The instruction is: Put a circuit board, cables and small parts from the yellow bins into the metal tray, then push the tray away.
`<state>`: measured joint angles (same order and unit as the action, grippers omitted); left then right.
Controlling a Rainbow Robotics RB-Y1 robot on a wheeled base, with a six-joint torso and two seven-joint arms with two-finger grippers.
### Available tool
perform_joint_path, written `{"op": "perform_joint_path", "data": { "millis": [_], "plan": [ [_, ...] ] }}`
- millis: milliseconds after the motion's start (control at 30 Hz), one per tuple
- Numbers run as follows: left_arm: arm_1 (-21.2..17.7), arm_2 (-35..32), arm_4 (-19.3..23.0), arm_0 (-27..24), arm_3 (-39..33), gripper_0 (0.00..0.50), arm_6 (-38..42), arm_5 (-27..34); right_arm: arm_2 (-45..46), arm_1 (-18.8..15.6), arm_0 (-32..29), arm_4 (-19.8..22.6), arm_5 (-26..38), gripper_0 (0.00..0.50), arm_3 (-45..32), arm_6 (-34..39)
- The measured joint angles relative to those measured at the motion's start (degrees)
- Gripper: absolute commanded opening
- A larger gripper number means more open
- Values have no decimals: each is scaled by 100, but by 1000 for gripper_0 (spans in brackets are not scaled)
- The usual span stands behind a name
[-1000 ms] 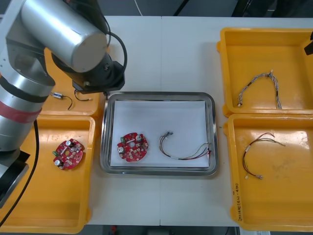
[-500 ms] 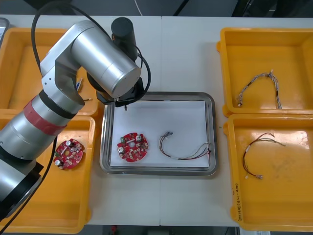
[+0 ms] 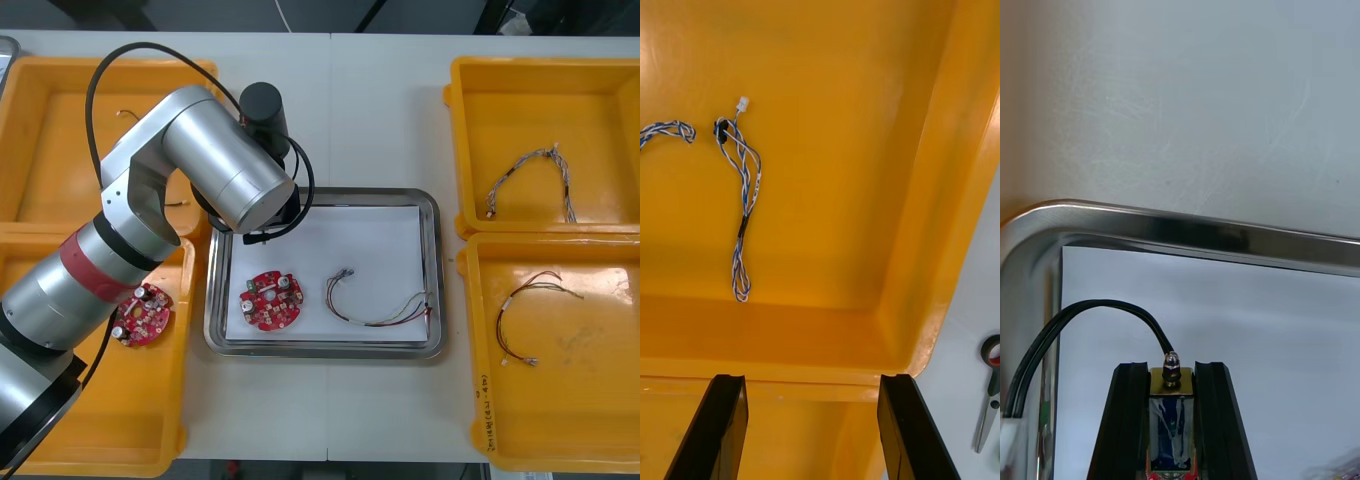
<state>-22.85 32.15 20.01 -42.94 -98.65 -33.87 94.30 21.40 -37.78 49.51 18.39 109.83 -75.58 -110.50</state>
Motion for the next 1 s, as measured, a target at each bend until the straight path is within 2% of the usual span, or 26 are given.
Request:
{"op": "perform_joint_path", "data": {
  "millis": [233, 300, 367, 400, 500, 533, 600, 1000],
  "plan": [
    [-1, 49, -41, 177, 3, 8, 1, -219, -6, 22, 6, 0, -32, 500, 39, 221],
    [-2, 100, -108, 223, 3, 40, 1, -302, -8, 36, 24, 0, -49, 500, 43, 504],
    [-3, 150, -143, 265, 4, 147, 1, -375, -9, 54, 77, 0, -80, 500, 115, 680],
    [-3, 169, -147, 278, 4, 181, 1, -396, -10, 58, 125, 0, -109, 500, 198, 683],
    [-3, 194, -147, 283, 5, 380, 2, -405, -10, 60, 332, 0, -266, 500, 579, 682],
    [-3, 195, -147, 283, 5, 409, 2, -407, -11, 67, 401, -3, -348, 500, 711, 682],
    [-3, 195, -147, 283, 6, 500, 3, -420, -13, 78, 501, -8, -507, 500, 893, 682],
    [-16, 184, -147, 283, -58, 500, 5, -326, -113, 229, 580, -60, -1457, 500, 1533, 683]
  ]
}}
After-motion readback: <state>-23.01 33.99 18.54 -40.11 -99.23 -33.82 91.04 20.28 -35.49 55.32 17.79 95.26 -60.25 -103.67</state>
